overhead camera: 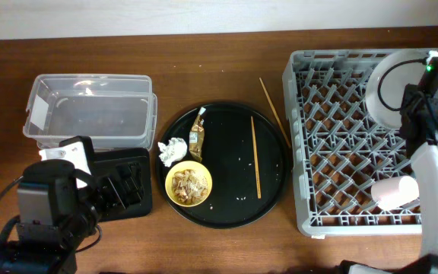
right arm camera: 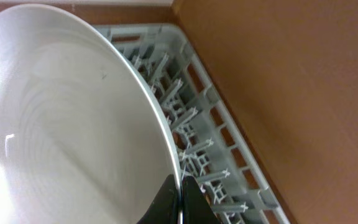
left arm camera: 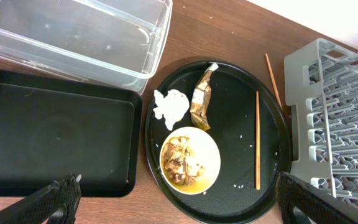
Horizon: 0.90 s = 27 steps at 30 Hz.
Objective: Sort waste into correct bins and load items into the dishwasher rack
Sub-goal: 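Set the white plate upright in the rack slots, release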
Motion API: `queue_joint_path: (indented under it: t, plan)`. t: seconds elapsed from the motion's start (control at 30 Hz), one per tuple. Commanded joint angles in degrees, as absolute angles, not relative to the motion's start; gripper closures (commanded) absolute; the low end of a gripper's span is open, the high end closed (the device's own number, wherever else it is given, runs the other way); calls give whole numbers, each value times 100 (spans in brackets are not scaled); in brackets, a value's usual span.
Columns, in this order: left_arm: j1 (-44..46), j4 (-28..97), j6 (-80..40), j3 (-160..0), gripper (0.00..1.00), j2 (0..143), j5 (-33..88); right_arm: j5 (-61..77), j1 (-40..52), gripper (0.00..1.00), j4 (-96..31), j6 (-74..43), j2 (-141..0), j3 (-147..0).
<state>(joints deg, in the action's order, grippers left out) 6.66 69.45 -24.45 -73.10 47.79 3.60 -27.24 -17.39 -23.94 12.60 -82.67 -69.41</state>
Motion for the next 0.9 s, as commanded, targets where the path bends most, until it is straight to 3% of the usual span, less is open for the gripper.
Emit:
queue_joint_path:
  t: [0.0,0.07,0.1,0.13,0.17,0.2,0.33,0.4,0.47,0.57,0.63,0.8,0.87]
  plan:
    - [648,6954,-2375,-7376,0,4766,296,-2921,-1730,96,-2523,1323,-8611,-7013]
    - [648,6954,-2375,-7376,0,4766,296,-2930,-1463,96,-2539,1328,-8573,-7015]
    - [648,6956,-2375,-7376,0,4766,296,-2941,-1288,75,-2582,1326,-8484,-7015]
    - [648,6956,-2375,-7376,0,4766,296,-2939,-1070,41,-2657,1306,-8359,-7015]
    - [648,6954,-2375,-7376,0,4766,296,-2915,-631,26,-2814,1297,-8073,-7019]
    - [648,6956,-2375,-7376,0,4766,296,-2917,-318,21,-2961,1111,-7854,-7019]
    - [648,6956,-2375,-7376,1,4766,296,-1146,1719,32,-4630,-502,-6945,-7019]
    - [648,6956,-2375,-7376,0,4766,296,-163,2541,32,-5170,-1369,-7094,-6993]
    - [648,6956,-2375,-7376,0,4766,296,-99,3256,32,-5498,-2255,-7686,-6954]
    - [648,6956,-2375,-7376,1,4766,296,-250,3179,34,-5437,-3203,-8836,-6954]
    - [648,6956,-2375,-7376,0,4766,296,148,2928,48,-5070,-3201,-9749,-6954]
    - [648,6954,-2375,-7376,0,4766,296,534,2762,57,-4748,-3205,-11083,-6954]
    - [648,6956,-2375,-7376,0,4766,296,541,2759,85,-4733,-3201,-11354,-6956]
